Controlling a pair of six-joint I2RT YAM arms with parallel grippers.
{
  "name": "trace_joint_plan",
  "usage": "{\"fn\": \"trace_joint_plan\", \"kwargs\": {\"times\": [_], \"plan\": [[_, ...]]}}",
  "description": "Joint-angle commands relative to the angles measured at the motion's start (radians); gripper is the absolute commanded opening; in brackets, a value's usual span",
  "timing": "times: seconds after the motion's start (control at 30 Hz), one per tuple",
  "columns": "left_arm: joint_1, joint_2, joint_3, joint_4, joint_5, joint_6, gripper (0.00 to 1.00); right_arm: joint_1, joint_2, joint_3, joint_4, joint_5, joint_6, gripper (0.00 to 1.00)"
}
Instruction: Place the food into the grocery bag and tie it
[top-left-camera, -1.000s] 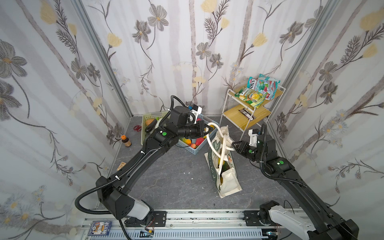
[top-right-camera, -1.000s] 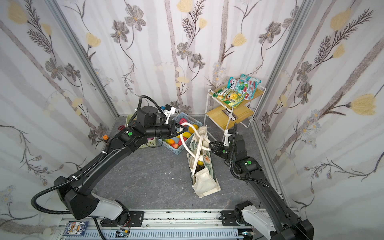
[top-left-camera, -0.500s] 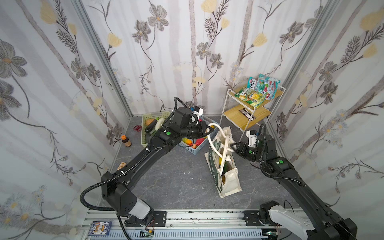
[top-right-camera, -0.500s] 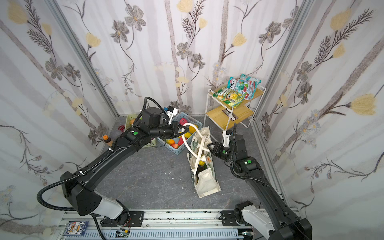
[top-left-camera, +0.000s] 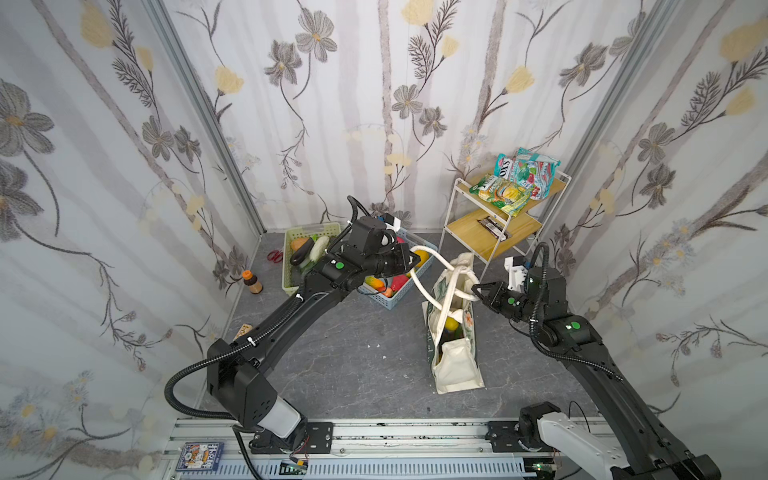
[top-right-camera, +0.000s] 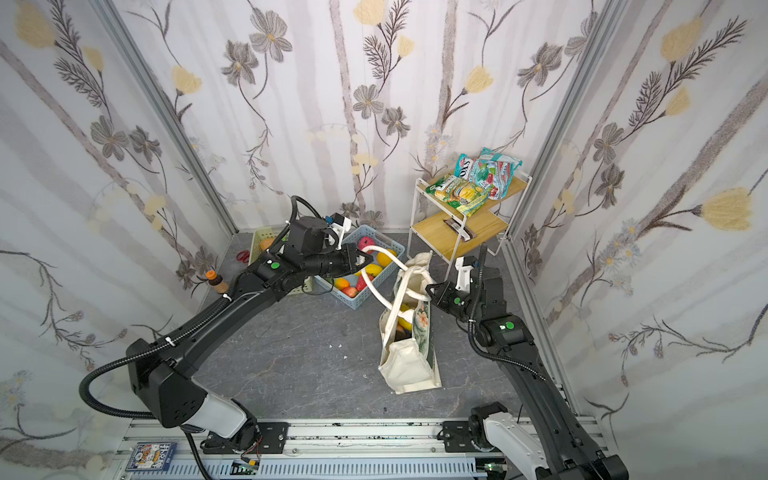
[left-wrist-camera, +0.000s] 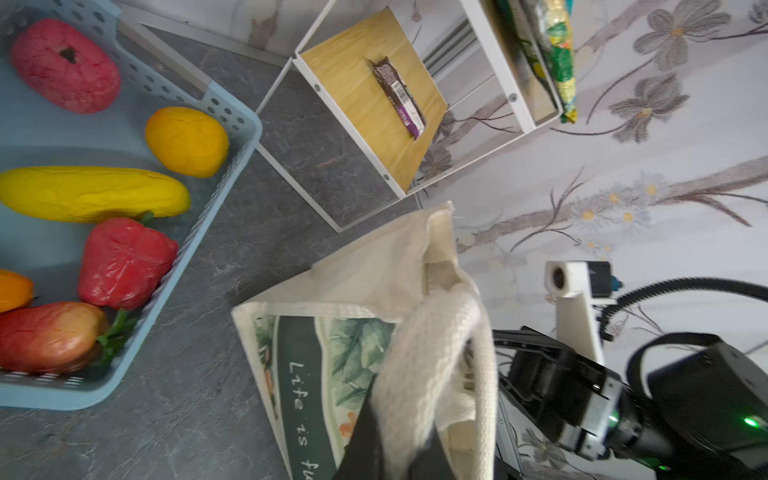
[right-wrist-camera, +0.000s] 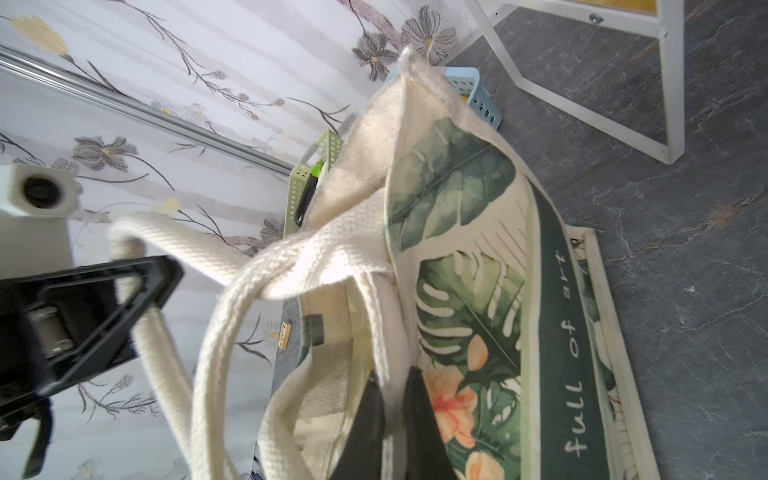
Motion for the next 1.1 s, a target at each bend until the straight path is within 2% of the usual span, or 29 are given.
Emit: {"fn": "trace_joint_plan", "kwargs": {"times": [0.0,0.2,0.33,0.5,0.6,0.7,0.87,0.97,1.07], "plan": [[0.003,0.04,-0.019,-0.02,-0.076,0.025,0.0,-0.032,-0.018,0.006,0.037,-0.053,-0.023,0.0],[0.006,0.153,-0.04,0.023,-0.092,0.024,0.0,-0.088,-0.041,-0.024,0.016,-0.146,-0.089,0.0],[0.025,0.19,-0.043,0.025,-0.139,0.001,0.0,-0.095,-0.057,-0.025,-0.126,-0.061,-0.199,0.0],[0.107,0.14,-0.122,0.032,-0.219,-0.039,0.0,-0.162,-0.072,-0.053,-0.253,0.092,-0.301,0.0],[0.165,0.085,-0.159,0.024,-0.281,-0.042,0.0,-0.214,-0.069,-0.069,-0.255,0.12,-0.344,0.0],[0.226,0.016,-0.182,0.035,-0.28,-0.057,0.0,-0.243,-0.037,-0.072,-0.249,0.168,-0.372,0.0],[0.263,-0.096,-0.117,-0.007,-0.281,-0.024,0.0,-0.265,0.013,-0.073,-0.173,0.279,-0.354,0.0],[0.263,-0.129,-0.015,-0.044,-0.229,-0.007,0.0,-0.279,0.041,-0.063,-0.097,0.264,-0.343,0.0],[0.245,-0.154,0.031,-0.042,-0.191,-0.011,0.0,-0.277,0.057,-0.07,-0.016,0.189,-0.336,0.0]]}}
